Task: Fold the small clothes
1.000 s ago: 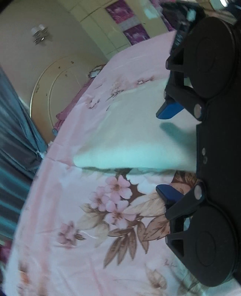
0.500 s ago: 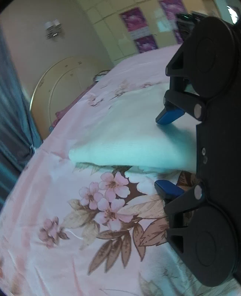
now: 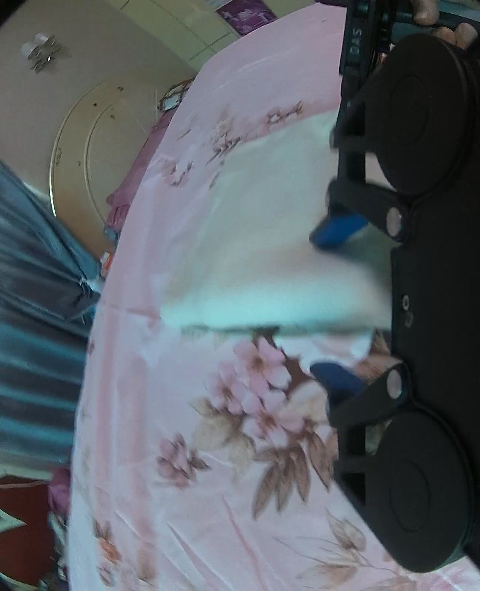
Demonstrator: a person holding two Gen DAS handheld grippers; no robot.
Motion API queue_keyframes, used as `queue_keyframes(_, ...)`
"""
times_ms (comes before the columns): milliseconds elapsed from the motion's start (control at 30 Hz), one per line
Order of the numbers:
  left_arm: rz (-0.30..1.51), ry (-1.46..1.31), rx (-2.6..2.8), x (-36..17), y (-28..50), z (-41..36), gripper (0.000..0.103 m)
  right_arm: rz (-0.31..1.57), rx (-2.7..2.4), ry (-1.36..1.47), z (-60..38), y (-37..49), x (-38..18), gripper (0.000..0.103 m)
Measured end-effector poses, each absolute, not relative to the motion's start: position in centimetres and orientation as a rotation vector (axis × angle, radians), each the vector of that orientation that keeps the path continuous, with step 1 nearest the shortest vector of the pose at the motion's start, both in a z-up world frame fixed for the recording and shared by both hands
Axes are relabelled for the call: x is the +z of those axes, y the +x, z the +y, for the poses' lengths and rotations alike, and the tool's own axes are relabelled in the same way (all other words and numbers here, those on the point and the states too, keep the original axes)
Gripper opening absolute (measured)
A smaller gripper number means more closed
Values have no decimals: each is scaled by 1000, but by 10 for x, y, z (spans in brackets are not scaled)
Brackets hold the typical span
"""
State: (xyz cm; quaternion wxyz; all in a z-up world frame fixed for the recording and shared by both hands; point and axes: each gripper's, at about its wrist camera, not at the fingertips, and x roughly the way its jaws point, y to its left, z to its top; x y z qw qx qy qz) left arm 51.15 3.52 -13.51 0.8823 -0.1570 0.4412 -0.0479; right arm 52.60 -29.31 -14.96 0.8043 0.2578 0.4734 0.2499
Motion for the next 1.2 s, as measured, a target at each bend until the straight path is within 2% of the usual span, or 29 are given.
queue_keyframes(67, 951, -418, -143, -146, 518, 44, 75, 1008, 502, 551, -294, 526, -152, 54)
queue_keyframes(167, 941, -632, -249, -160, 530, 56, 68, 1010, 496, 545, -286, 530, -151, 54)
queue_keyframes(200, 949, -685, -268, -164, 536, 57, 59, 1015, 498, 536, -282, 531, -149, 42)
queue_keyframes(233, 959, -683, -262, -165, 541, 55, 45, 1023, 519, 546, -279, 532, -149, 31)
queue_keyframes(333, 954, -528, -267, -151, 545, 41, 32, 997, 490, 457, -266, 528, -136, 26)
queue_keyframes(400, 919, -442, -286, -135, 538, 35, 28, 942, 475, 378, -257, 517, -119, 25)
queue_keyframes(567, 852, -350, -333, -99, 516, 47, 28, 849, 460, 309, -231, 488, -77, 25)
queue_keyframes(733, 816, -331, -329, -73, 501, 97, 28, 802, 498, 262, -172, 474, -51, 25)
queue_keyframes(1067, 811, -305, -222, -66, 464, 227, 28, 828, 618, 264, -29, 465, -64, 25)
queue_keyframes(1200, 848, -301, -212, -85, 457, 262, 30, 907, 613, 275, 11, 469, -96, 25)
